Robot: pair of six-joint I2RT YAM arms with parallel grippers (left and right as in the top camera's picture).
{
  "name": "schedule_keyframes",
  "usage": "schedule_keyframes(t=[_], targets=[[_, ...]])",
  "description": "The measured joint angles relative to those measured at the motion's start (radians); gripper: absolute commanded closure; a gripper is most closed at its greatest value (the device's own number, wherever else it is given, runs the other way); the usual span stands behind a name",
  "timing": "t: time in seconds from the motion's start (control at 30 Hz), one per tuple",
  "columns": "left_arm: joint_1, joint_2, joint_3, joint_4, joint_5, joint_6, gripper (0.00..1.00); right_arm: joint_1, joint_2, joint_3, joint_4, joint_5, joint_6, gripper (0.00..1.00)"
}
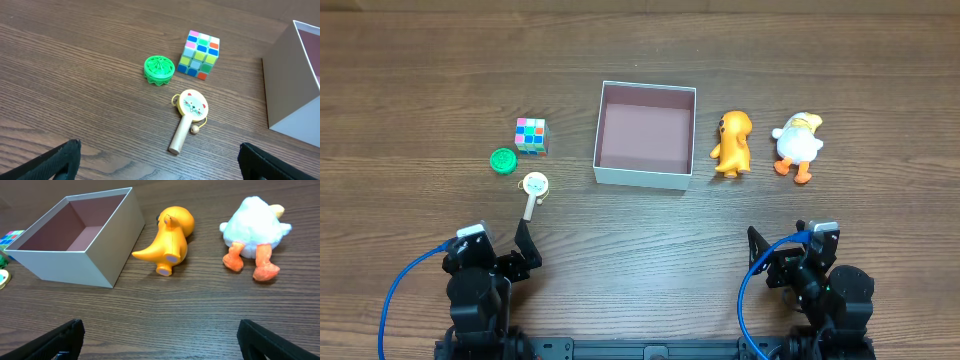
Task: Pack container
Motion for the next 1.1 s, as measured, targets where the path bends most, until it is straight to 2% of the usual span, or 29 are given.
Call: schedule_keyframes(t=[0.87, 0.97, 1.1], targets=[[0.000, 0.000, 0.000, 0.001, -0.017, 0.000, 0.00, 0.000, 0.000, 0.000, 0.002, 0.000, 0.000, 0.00], [0.000, 0.000, 0.000, 0.003, 0.032, 0.000, 0.00, 0.000, 0.000, -0.002, 0.031, -0.014, 0.005, 0.00], [0.000, 0.000, 0.003, 0.019, 0.161, 0.000, 0.00, 0.000, 0.000, -0.005, 0.112, -0.081, 0.081, 0.00]])
